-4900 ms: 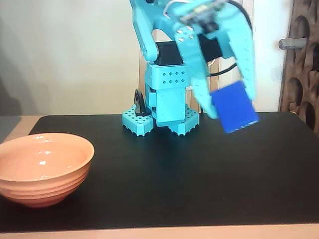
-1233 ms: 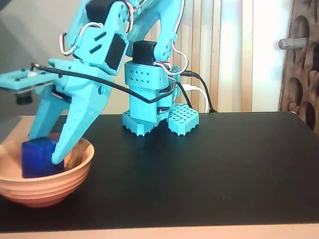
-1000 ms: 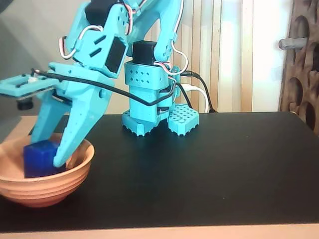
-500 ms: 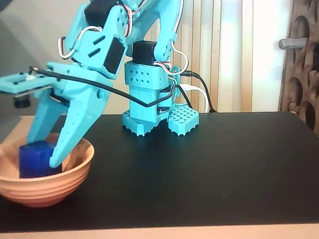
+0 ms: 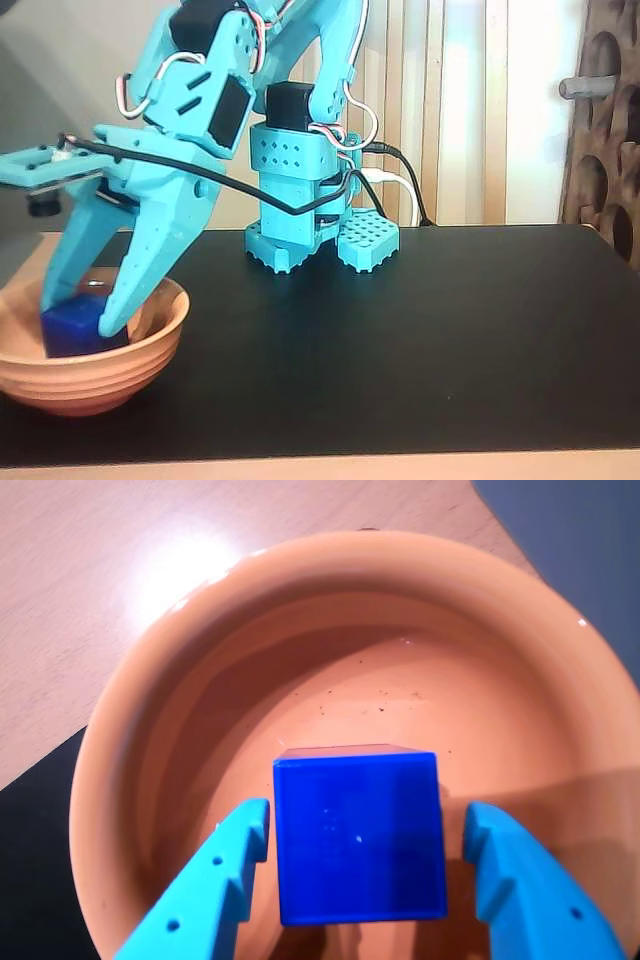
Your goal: Place the blue cube in the orange bowl.
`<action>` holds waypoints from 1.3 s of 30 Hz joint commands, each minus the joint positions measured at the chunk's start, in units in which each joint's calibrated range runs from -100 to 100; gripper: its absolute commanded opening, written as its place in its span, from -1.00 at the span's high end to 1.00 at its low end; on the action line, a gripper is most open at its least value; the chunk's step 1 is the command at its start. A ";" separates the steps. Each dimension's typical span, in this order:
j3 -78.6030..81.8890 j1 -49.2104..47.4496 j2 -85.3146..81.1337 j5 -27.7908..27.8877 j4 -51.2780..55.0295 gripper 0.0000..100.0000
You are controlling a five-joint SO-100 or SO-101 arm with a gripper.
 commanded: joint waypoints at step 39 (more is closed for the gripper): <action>-0.17 -30.15 -29.70 -0.11 5.42 0.55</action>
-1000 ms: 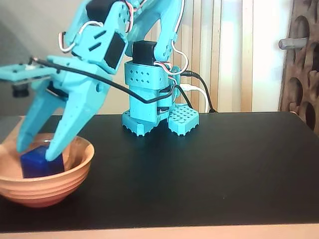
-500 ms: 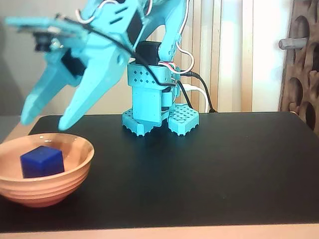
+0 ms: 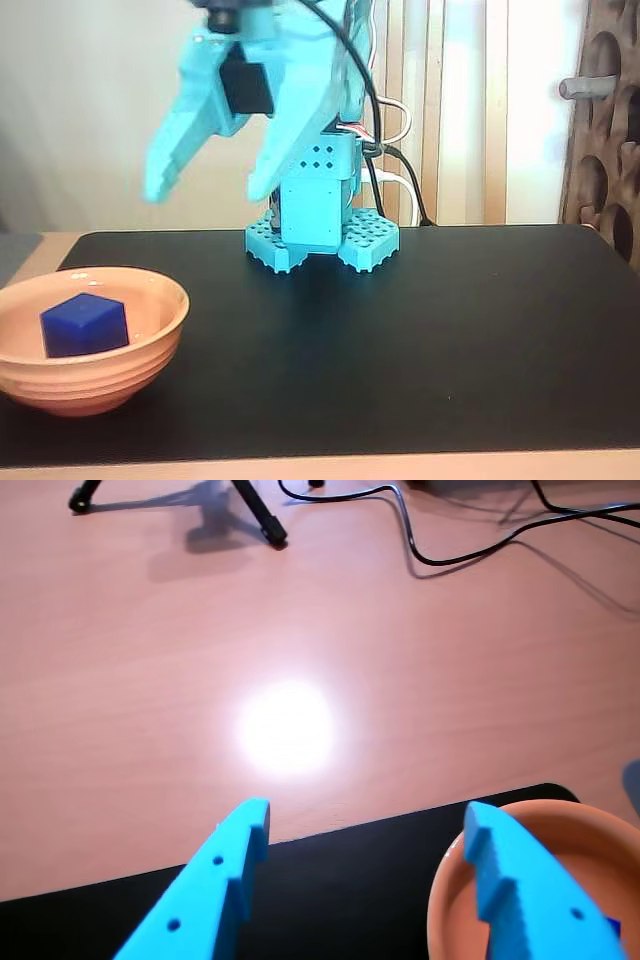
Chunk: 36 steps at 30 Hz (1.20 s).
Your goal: Place the blue cube in the orange bowl.
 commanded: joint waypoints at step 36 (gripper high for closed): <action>11.45 -20.46 -26.88 0.21 26.73 0.55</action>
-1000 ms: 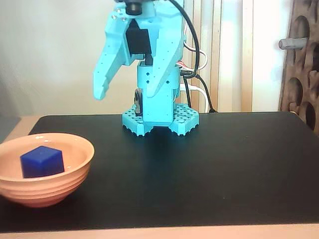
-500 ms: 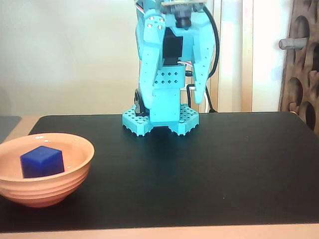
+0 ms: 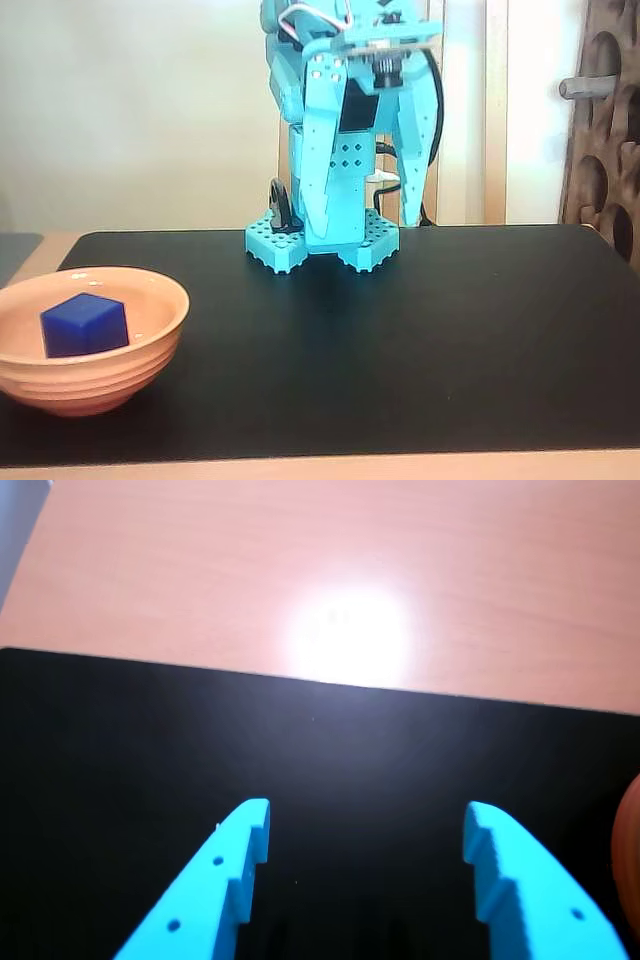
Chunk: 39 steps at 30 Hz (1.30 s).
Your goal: Place the blue cube in the orange bowl.
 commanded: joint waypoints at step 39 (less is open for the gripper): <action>19.85 -6.88 -19.79 -0.16 -0.21 0.55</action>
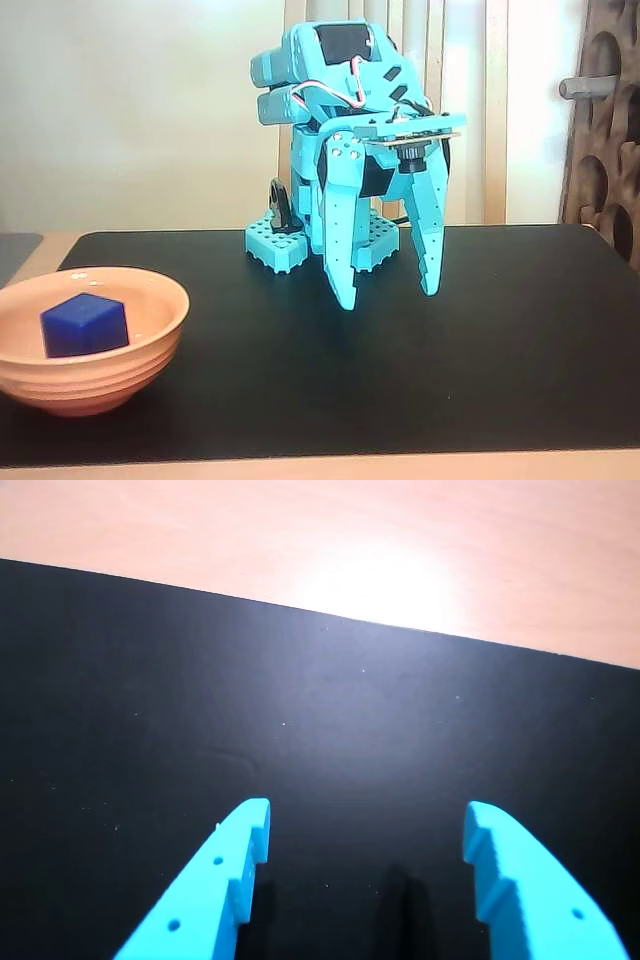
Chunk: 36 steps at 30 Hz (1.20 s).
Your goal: Place the blue cube in the orange bowl.
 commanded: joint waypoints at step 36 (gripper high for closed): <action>1.17 13.21 -0.59 0.42 3.88 0.55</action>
